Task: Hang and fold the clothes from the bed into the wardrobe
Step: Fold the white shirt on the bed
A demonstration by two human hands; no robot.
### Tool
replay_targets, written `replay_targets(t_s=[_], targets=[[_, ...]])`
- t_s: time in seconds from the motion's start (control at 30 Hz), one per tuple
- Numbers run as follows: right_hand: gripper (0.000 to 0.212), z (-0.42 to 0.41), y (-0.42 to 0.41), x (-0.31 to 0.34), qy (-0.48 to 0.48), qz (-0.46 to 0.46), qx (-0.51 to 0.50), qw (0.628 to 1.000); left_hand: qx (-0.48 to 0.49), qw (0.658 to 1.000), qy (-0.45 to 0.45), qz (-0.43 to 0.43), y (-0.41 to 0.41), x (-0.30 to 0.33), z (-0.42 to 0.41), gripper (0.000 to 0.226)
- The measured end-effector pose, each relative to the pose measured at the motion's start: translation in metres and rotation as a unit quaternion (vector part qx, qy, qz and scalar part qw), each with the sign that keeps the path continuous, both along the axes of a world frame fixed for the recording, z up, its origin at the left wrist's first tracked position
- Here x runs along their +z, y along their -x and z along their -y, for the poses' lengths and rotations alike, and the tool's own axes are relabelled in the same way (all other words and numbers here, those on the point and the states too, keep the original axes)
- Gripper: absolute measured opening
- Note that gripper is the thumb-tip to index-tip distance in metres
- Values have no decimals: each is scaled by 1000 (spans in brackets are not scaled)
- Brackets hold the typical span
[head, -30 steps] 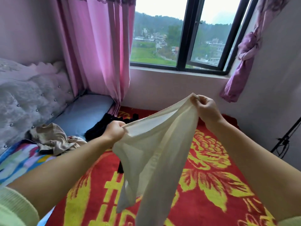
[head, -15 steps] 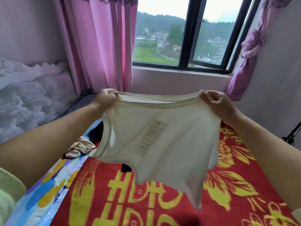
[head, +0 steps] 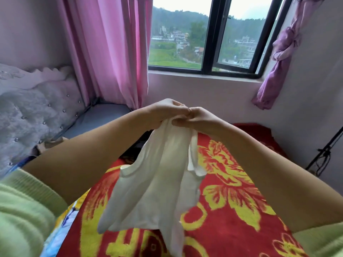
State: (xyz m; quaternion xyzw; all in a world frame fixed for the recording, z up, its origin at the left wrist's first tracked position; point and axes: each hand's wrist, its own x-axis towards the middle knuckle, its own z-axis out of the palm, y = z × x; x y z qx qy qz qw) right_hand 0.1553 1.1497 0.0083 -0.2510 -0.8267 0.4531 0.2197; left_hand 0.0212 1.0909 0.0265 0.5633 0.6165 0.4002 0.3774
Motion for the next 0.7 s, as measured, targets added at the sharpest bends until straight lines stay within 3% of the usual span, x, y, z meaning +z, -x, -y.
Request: replay_targets(t_s=[0.03, 0.1, 0.17, 0.23, 0.3, 0.37, 0.43, 0.5, 0.57, 0.63, 0.7], targets=[[2, -1, -3, 1, 10, -2, -26, 1000, -20, 999, 8, 24, 6, -1, 2, 17], [12, -6, -9, 2, 41, -22, -55, 997, -63, 996, 41, 43, 18, -7, 10, 36], [15, -7, -11, 6, 66, -60, -71, 993, -100, 992, 72, 16, 20, -25, 20, 22], [17, -10, -11, 10, 85, -105, -109, 985, -76, 990, 111, -34, 19, -54, 29, 16], [18, -21, -17, 10, 79, -121, -150, 978, -42, 992, 120, -11, 25, -81, 39, 21], [14, -33, -28, 6, 63, -69, -151, 984, 11, 996, 71, 52, 33, -92, 43, 31], [9, -38, -38, -1, 79, 18, -86, 993, 43, 997, 15, 69, 31, -90, 42, 27], [32, -37, -39, -7, 52, 124, -17, 991, 28, 998, -14, 56, 18, -84, 39, 11], [39, -25, -31, -12, 6, 209, 55, 976, -5, 998, -24, 52, 3, -81, 35, 11], [26, -17, -24, -20, 17, 251, 111, 962, -23, 998, -18, 59, -6, -81, 34, 20], [9, -16, -27, -28, 38, 249, 105, 962, -34, 995, -4, 88, -7, -84, 33, 26]])
